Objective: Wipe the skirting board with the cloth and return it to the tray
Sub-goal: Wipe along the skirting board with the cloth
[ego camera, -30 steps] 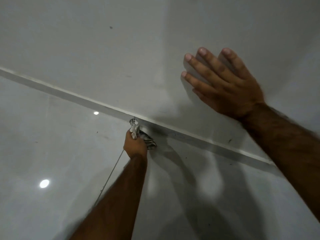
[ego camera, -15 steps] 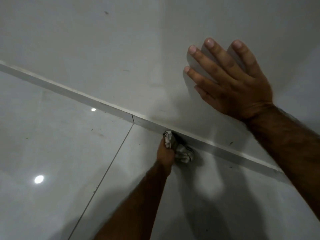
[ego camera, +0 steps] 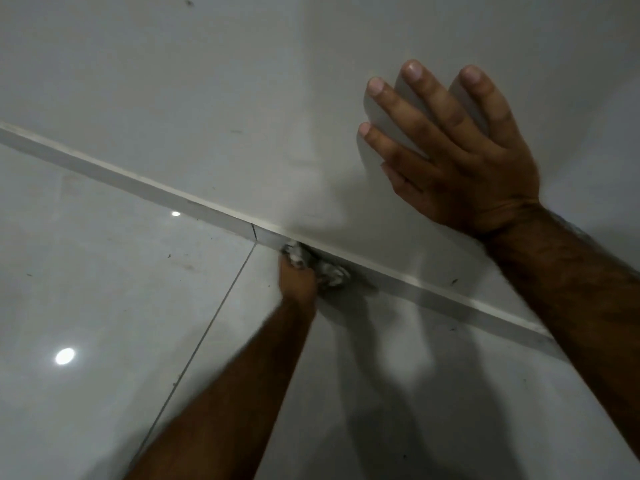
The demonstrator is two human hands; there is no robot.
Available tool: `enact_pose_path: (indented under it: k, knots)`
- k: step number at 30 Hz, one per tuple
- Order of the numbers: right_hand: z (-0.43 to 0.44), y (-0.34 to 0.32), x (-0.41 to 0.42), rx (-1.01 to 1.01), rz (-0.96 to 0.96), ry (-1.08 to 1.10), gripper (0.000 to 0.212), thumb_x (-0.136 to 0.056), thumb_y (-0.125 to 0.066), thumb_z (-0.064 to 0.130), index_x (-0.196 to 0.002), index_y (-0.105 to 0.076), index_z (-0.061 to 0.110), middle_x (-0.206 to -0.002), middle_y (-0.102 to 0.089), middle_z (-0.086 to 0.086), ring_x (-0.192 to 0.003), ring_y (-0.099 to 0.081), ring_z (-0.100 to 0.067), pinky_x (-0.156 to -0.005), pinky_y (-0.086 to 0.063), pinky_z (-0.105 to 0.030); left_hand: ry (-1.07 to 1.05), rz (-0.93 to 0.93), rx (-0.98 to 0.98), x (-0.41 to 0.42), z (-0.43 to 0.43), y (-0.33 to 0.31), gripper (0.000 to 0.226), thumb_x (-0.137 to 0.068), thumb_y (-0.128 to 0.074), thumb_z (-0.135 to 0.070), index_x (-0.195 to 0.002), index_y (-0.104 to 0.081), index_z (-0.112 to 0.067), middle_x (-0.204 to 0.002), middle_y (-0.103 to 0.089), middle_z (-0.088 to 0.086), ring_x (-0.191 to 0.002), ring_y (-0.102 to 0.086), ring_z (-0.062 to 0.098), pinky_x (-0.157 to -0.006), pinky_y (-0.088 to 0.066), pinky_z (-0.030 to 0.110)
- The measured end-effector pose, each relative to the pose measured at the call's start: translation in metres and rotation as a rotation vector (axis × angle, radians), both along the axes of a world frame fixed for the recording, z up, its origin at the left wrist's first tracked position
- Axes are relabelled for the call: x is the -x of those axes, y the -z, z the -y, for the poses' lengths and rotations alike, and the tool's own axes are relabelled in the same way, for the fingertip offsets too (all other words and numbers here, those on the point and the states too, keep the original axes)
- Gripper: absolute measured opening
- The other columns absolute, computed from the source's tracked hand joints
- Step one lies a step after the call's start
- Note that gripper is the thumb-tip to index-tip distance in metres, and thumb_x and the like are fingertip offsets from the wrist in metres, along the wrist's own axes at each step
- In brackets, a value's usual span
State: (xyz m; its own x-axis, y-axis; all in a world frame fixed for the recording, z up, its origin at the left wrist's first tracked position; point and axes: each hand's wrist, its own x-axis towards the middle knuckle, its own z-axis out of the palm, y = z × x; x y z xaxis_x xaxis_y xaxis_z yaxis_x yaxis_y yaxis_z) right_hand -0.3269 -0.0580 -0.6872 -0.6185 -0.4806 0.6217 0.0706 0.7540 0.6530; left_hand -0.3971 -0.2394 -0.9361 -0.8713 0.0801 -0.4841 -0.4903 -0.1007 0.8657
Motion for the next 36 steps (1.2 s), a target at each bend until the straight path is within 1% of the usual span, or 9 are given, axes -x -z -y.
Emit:
enact_pose_path:
  k: [3, 12, 17, 21, 24, 26, 31, 34, 36]
  knots:
    - [0.001, 0.002, 0.000, 0.012, -0.024, -0.003, 0.034, -0.112, -0.054, 0.026, -0.143, -0.066, 0.019, -0.159, -0.051, -0.007, -0.146, -0.051, -0.031, -0.120, -0.031, -0.050, 0.161, 0.004, 0.067, -0.018, -0.010, 0.008, 0.065, -0.081, -0.050, 0.012, -0.134, -0.060, -0.024, -0.126, -0.071, 0.004, -0.114, -0.067, 0.030, -0.100, -0.057, 0.052]
    - [0.007, 0.003, 0.003, 0.017, -0.051, 0.026, 0.034, -0.111, -0.053, 0.024, -0.140, -0.069, 0.019, -0.156, -0.056, -0.006, -0.142, -0.056, -0.031, -0.118, -0.032, -0.050, -0.264, 0.042, 0.154, 0.028, 0.010, -0.016, 0.061, -0.088, -0.048, 0.015, -0.143, -0.054, -0.010, -0.136, -0.065, 0.016, -0.122, -0.063, 0.033, -0.103, -0.054, 0.040]
    - [0.009, 0.006, 0.007, 0.004, -0.086, 0.039, 0.036, -0.109, -0.059, 0.025, -0.144, -0.066, 0.023, -0.156, -0.056, -0.004, -0.142, -0.057, -0.031, -0.117, -0.033, -0.052, -0.008, 0.226, -0.179, -0.064, -0.062, -0.006, 0.064, -0.073, -0.058, -0.042, -0.131, -0.057, -0.015, -0.120, -0.070, 0.023, -0.100, -0.072, 0.044, -0.087, -0.058, 0.064]
    - [0.009, 0.005, 0.006, -0.011, -0.076, 0.033, 0.037, -0.111, -0.056, 0.027, -0.147, -0.064, 0.024, -0.156, -0.056, -0.004, -0.142, -0.057, -0.031, -0.117, -0.035, -0.052, 0.087, 0.266, -0.199, -0.116, -0.095, -0.009, 0.050, -0.090, -0.052, 0.002, -0.134, -0.058, -0.021, -0.129, -0.068, 0.015, -0.112, -0.069, 0.036, -0.096, -0.058, 0.057]
    - [0.010, 0.004, 0.004, -0.017, -0.067, 0.039, 0.037, -0.112, -0.053, 0.026, -0.147, -0.063, 0.024, -0.156, -0.056, -0.004, -0.141, -0.057, -0.031, -0.117, -0.037, -0.053, 0.056, 0.227, -0.245, -0.086, -0.075, -0.004, 0.013, -0.100, -0.050, -0.018, -0.108, -0.059, -0.021, -0.091, -0.064, 0.025, -0.075, -0.067, 0.034, -0.063, -0.061, 0.054]
    - [0.011, 0.003, 0.004, -0.012, -0.069, 0.036, 0.036, -0.112, -0.052, 0.025, -0.145, -0.066, 0.023, -0.154, -0.057, -0.005, -0.140, -0.058, -0.032, -0.115, -0.035, -0.056, -0.083, 0.227, -0.243, -0.047, -0.050, -0.001, 0.031, -0.091, -0.052, -0.039, -0.111, -0.058, -0.016, -0.089, -0.059, 0.022, -0.071, -0.063, 0.031, -0.063, -0.058, 0.050]
    - [0.010, 0.003, 0.004, -0.008, -0.066, 0.049, 0.037, -0.111, -0.053, 0.024, -0.147, -0.064, 0.024, -0.155, -0.056, -0.005, -0.141, -0.057, -0.032, -0.118, -0.035, -0.052, -0.217, 0.107, 0.007, 0.002, -0.011, -0.007, 0.058, -0.086, -0.042, 0.015, -0.136, -0.059, -0.010, -0.119, -0.069, 0.013, -0.104, -0.068, 0.036, -0.092, -0.061, 0.047]
    - [0.012, 0.004, 0.005, -0.016, -0.070, 0.042, 0.037, -0.111, -0.053, 0.024, -0.146, -0.065, 0.024, -0.155, -0.057, -0.004, -0.140, -0.058, -0.031, -0.116, -0.040, -0.052, -0.211, 0.076, 0.015, -0.029, -0.037, -0.024, 0.068, -0.085, -0.049, 0.014, -0.143, -0.058, -0.021, -0.118, -0.070, 0.007, -0.096, -0.066, 0.025, -0.071, -0.057, 0.017]
    - [0.013, 0.003, 0.005, -0.011, -0.071, 0.032, 0.036, -0.112, -0.051, 0.024, -0.144, -0.066, 0.024, -0.153, -0.059, -0.005, -0.139, -0.060, -0.032, -0.114, -0.038, -0.056, -0.114, 0.141, -0.018, -0.064, -0.063, -0.030, 0.064, -0.086, -0.051, 0.011, -0.138, -0.060, -0.026, -0.109, -0.072, 0.005, -0.091, -0.068, 0.025, -0.065, -0.057, 0.019]
